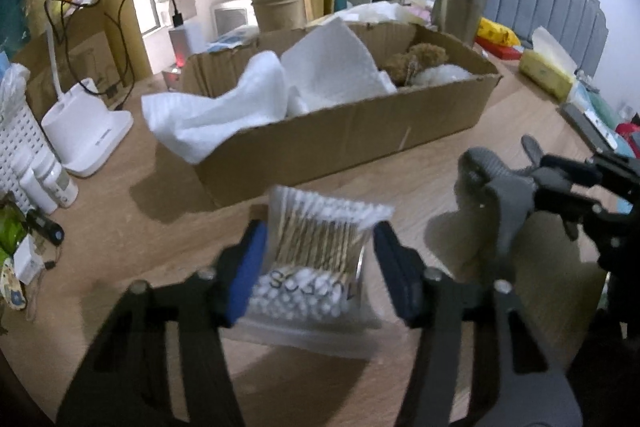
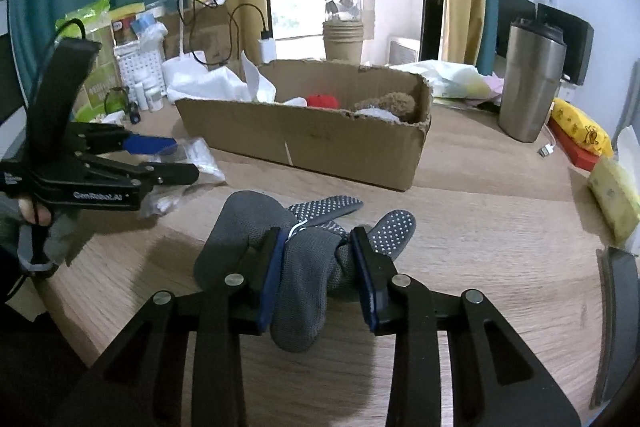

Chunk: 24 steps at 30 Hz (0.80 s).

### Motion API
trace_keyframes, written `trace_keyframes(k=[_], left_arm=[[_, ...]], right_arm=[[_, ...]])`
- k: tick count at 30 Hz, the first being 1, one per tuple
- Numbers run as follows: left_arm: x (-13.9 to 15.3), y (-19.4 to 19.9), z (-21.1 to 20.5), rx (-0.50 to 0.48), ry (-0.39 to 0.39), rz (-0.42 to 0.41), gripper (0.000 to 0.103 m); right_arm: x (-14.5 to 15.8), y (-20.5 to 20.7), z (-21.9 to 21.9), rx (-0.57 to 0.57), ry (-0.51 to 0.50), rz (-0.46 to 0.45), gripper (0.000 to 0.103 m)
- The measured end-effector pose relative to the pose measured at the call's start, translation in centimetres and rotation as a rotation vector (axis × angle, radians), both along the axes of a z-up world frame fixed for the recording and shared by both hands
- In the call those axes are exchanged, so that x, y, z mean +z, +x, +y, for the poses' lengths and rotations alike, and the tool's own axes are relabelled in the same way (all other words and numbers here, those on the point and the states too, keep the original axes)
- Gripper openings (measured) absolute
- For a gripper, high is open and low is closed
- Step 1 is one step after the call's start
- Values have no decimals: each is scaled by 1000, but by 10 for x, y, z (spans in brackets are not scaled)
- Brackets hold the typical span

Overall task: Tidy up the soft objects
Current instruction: 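Grasp the cotton-swab bag with the left gripper while the right gripper grasps the grey dotted gloves, then carry the cotton-swab bag and grey gloves over the cardboard box with both grippers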

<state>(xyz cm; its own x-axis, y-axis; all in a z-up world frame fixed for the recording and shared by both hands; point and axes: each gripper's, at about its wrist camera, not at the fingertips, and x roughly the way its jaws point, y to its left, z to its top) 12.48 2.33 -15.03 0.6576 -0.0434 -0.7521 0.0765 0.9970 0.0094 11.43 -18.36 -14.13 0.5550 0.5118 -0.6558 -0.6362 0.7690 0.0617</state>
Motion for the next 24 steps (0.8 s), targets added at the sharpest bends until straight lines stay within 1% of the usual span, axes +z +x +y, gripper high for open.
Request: trace_keyframes(k=[2,8,10,14,24], left_arm=[[0,-1,0,-2,6,1,49],[3,-9,3,2,-15,-2,42],[8,-13,4,-7,-36,-11,42],[20,-20,5,-3,-47,-33,42],[41,-30,6,-1,-90,-77,42]], right_arm=[[1,0,0,3,12,3,36],[4,-2,1,5,25,2,36],[5,-2,0,3,28,0,36],[5,1,-3,-3,49,16,36],[13,-3,-3,3,64,2,36]])
